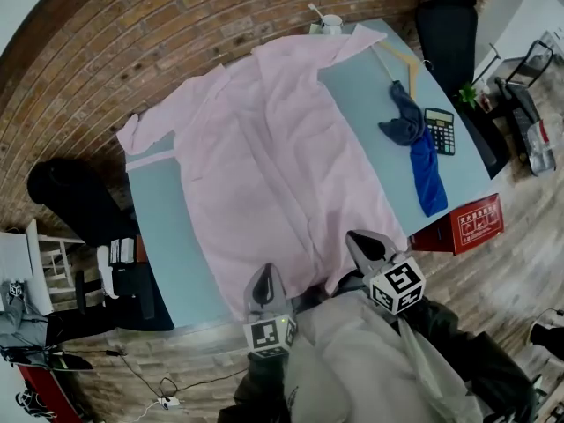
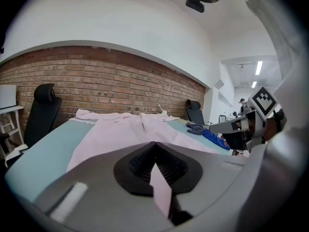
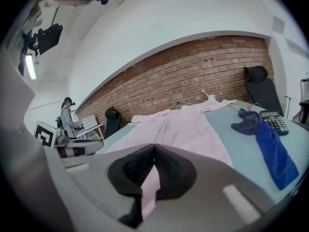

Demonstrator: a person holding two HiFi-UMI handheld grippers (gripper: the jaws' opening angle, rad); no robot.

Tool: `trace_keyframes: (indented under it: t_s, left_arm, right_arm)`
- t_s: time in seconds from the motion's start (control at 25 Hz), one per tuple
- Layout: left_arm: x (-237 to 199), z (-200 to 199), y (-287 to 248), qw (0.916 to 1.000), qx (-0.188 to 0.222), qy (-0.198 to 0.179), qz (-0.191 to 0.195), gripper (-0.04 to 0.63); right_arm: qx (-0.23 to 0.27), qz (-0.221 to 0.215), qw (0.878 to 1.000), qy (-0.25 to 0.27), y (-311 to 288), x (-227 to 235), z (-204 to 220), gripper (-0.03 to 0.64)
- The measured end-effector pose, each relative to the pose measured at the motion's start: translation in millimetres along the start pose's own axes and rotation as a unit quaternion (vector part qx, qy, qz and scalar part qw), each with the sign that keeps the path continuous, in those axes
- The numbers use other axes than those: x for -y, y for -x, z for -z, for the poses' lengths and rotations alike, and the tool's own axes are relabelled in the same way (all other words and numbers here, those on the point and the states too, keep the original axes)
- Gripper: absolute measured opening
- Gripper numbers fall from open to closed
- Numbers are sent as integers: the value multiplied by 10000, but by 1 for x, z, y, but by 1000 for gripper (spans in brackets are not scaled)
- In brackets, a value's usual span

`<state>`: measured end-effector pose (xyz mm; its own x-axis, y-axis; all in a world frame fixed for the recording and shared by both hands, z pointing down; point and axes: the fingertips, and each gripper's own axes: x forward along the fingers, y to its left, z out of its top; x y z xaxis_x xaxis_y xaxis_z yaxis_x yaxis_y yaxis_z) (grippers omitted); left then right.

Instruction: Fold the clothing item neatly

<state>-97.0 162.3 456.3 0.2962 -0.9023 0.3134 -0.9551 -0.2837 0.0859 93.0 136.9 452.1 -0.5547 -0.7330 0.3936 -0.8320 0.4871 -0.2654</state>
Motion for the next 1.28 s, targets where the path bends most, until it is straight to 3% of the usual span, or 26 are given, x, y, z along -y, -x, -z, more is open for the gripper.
trace_keyframes:
  t_s: [0.4,0.6,0.64,0.72,0.88,1.0,1.12,1.2,1.28]
  left_arm:
    - [-33,4,-4,9993,-54,170,331,8]
    - [-41,-18,-11,9980,39,102,620,8]
    - [-41,-24,-15,9976,66,65,679,8]
    - [-41,-36,-26,9973,128,80,720,8]
    - [-37,-62,-54,9981,260,243,502,8]
    - [-38,-84,-80,9986,321,390,176,8]
    - [-42,-105,-109,9979,407,495,-54,8]
    - [-44,-119,-135,9975,514,472,-104,8]
    - [-45,-130,-159,9973,522,484,-161,8]
  right_arm:
    - [165,860,9957,-290,7,17,-1,0]
    - [726,1193,9799,-1425,20,44,-59,5]
    - [930,1209,9770,-1493,21,48,-81,66]
    - [1143,1280,9790,-1106,18,55,-119,81]
    - [1011,1495,9834,-178,-9,81,-159,81]
    - [670,1454,9871,54,-39,106,-177,81]
    - [136,1432,9874,660,-71,129,-197,81]
    - [207,1386,9870,790,-92,141,-219,81]
    - [333,1232,9902,575,-116,152,-229,81]
